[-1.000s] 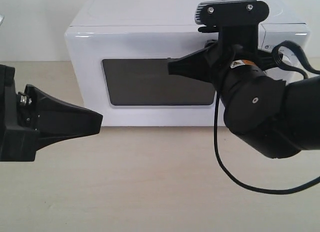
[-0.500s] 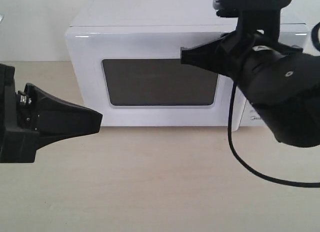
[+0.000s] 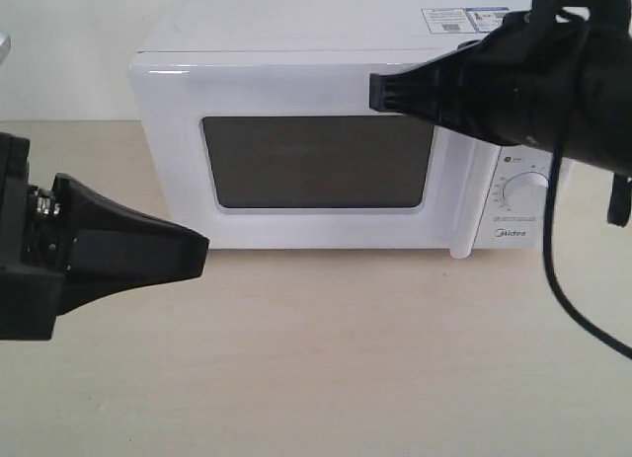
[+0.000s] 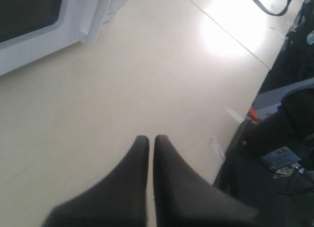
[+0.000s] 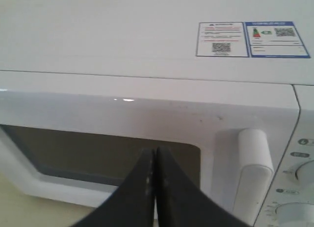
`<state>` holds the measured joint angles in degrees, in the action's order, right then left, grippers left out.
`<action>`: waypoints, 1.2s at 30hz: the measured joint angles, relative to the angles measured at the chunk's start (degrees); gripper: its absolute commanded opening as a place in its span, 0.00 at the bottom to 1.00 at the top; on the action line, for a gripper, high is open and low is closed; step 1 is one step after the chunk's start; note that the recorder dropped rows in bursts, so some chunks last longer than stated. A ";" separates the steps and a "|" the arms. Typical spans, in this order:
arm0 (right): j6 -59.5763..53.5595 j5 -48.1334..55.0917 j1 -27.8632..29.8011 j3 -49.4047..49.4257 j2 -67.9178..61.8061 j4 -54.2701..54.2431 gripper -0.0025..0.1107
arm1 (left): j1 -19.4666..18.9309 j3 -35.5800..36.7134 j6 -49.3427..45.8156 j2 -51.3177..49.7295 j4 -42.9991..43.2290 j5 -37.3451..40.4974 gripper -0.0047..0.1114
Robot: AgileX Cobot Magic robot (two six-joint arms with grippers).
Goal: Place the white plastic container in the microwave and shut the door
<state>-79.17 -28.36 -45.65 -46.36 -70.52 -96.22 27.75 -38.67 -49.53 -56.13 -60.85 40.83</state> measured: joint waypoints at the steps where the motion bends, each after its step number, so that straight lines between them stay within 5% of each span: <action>1: -1.53 1.41 0.00 0.00 1.48 -1.14 0.02 | 0.00 0.00 -0.27 0.28 -0.36 0.86 0.08; 15: -4.28 6.53 0.00 9.94 18.12 -3.73 0.02 | 0.00 0.00 -0.63 2.76 -1.08 0.24 0.08; 28: -4.28 6.53 0.05 9.94 19.90 -3.73 0.02 | 0.23 0.00 -0.63 3.73 -0.95 -1.41 0.08; 31: -4.28 6.53 0.05 9.94 19.90 -3.73 0.02 | -0.09 0.00 -0.99 9.18 1.93 -6.53 0.08; 36: -4.28 6.53 0.05 9.94 19.90 -3.73 0.02 | -7.36 0.00 -2.07 27.78 18.36 -7.89 0.08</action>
<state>-83.45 -21.83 -45.60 -36.42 -50.62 -99.95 20.38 -38.67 -51.60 -28.35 -42.50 32.94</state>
